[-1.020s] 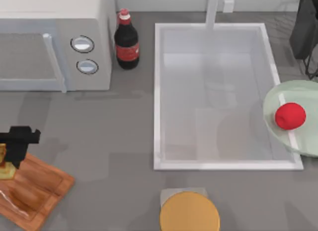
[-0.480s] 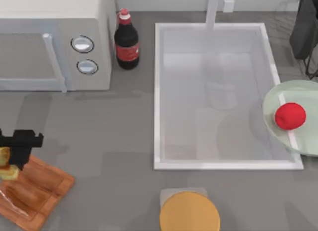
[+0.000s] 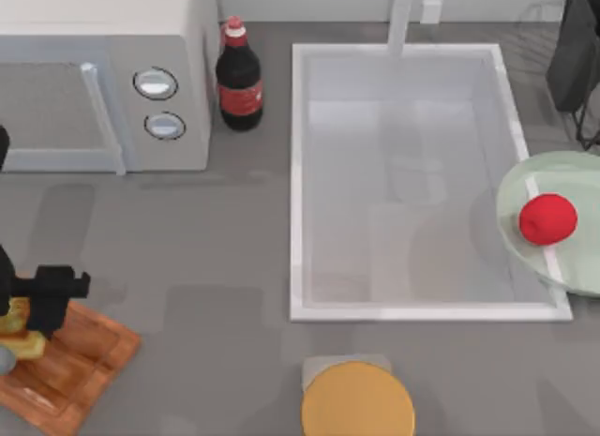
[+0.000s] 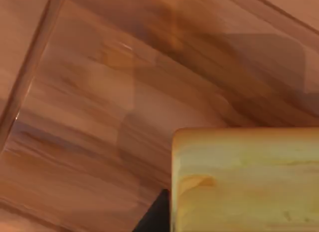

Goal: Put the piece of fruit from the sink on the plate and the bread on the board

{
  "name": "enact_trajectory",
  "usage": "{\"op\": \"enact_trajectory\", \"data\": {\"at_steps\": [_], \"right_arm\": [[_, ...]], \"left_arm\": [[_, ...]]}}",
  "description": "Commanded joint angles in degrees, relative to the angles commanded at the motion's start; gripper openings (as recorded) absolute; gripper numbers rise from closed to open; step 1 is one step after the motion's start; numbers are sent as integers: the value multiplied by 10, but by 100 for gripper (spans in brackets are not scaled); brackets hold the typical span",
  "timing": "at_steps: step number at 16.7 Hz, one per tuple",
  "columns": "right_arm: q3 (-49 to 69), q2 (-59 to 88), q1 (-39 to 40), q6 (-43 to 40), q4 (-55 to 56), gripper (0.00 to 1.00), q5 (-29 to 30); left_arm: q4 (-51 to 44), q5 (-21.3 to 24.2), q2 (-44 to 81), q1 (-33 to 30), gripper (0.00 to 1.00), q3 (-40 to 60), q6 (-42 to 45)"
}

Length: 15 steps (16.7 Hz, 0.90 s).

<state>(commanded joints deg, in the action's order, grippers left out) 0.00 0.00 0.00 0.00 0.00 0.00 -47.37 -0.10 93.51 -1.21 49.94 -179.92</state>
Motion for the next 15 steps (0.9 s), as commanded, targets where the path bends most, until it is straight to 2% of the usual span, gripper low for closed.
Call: {"op": "enact_trajectory", "data": {"at_steps": [4,15], "right_arm": [[0,0,0,0,0,100,0],[0,0,0,0,0,100,0]], "left_arm": [[0,0,0,0,0,0,0],[0,0,0,0,83,0,0]]}}
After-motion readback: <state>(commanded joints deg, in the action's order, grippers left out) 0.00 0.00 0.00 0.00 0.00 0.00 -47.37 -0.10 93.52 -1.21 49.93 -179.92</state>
